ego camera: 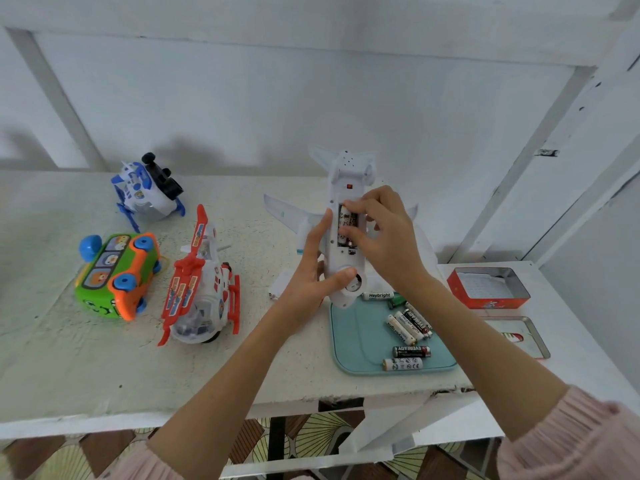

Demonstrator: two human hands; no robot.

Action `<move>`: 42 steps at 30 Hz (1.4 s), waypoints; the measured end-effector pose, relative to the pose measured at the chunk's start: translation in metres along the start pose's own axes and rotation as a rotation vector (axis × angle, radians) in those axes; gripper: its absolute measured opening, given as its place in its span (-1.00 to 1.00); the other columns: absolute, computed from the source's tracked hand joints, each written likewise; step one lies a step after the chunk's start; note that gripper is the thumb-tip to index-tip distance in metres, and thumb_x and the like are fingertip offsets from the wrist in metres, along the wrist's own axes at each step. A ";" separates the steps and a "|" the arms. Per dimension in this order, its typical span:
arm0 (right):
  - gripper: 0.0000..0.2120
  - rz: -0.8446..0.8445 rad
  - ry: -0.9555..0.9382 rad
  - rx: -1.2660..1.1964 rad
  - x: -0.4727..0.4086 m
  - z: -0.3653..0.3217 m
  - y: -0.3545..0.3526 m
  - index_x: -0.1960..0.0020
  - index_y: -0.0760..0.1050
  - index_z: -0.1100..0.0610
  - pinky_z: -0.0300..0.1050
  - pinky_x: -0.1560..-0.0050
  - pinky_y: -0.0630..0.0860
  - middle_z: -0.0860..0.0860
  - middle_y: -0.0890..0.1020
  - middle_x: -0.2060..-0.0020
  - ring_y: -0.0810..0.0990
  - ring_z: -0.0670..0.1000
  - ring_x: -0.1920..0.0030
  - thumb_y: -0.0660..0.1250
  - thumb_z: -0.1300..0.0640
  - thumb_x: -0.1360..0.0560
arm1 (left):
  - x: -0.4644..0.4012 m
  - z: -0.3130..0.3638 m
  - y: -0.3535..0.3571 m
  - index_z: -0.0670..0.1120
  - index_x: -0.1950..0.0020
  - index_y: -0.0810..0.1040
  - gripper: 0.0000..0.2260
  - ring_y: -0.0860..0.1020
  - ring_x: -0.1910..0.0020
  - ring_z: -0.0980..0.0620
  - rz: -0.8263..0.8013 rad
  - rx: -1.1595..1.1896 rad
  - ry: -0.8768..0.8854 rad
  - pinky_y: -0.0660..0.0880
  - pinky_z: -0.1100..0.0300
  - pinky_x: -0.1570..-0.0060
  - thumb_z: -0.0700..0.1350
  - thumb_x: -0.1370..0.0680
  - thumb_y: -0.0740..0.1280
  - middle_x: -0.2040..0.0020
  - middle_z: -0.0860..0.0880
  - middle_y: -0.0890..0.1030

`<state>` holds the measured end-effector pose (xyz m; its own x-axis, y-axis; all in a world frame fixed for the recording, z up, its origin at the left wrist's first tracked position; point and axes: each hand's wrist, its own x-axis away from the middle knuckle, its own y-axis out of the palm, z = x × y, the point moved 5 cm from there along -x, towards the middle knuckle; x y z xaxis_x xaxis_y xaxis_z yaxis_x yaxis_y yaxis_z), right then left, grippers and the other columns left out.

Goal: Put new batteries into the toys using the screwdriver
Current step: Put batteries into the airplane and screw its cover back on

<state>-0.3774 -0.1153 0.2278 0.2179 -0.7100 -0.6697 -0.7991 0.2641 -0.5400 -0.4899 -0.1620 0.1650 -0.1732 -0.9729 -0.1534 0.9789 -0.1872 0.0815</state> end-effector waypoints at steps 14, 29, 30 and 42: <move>-0.83 -0.004 -0.162 0.087 0.002 0.002 0.004 0.21 0.60 0.25 -0.26 0.13 0.32 0.16 0.53 0.11 0.35 0.01 0.12 0.35 0.14 -0.42 | -0.001 0.001 0.000 0.33 -0.41 0.15 -0.29 0.49 -0.24 -0.09 -0.014 0.114 -0.031 0.49 0.11 -0.20 -0.20 -0.47 0.41 -0.43 0.01 0.35; -0.79 0.102 -0.105 -0.040 -0.013 -0.017 -0.027 -0.05 0.55 0.24 -0.41 0.09 0.39 0.07 0.52 0.02 0.47 -0.06 0.13 0.35 0.34 -0.42 | -0.009 0.037 -0.035 0.28 -0.43 0.15 -0.30 0.58 -0.12 0.02 0.104 0.069 0.057 0.54 0.02 -0.10 -0.26 -0.48 0.36 -0.31 -0.04 0.46; -0.79 0.095 -0.080 -0.056 -0.013 -0.017 -0.024 -0.05 0.54 0.23 -0.43 0.13 0.38 0.05 0.50 0.02 0.47 -0.08 0.17 0.34 0.34 -0.43 | -0.010 0.044 -0.042 0.26 -0.45 0.13 -0.30 0.60 -0.10 0.06 0.128 0.073 0.075 0.55 0.05 -0.07 -0.28 -0.49 0.33 -0.33 -0.05 0.45; -0.68 -0.769 0.081 0.290 0.024 -0.019 0.092 -0.23 0.42 0.12 -0.15 0.07 0.38 0.05 0.58 0.03 0.53 0.04 0.00 0.28 0.01 -0.52 | 0.017 0.093 -0.100 0.22 -0.45 0.12 -0.35 0.57 -0.17 0.02 0.375 0.076 0.204 0.56 -0.01 -0.09 -0.33 -0.55 0.26 -0.43 -0.06 0.39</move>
<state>-0.4570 -0.1208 0.1715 0.5954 -0.8030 -0.0262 -0.2646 -0.1651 -0.9501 -0.6006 -0.1724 0.2458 0.2253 -0.9300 -0.2905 0.9580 0.1573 0.2397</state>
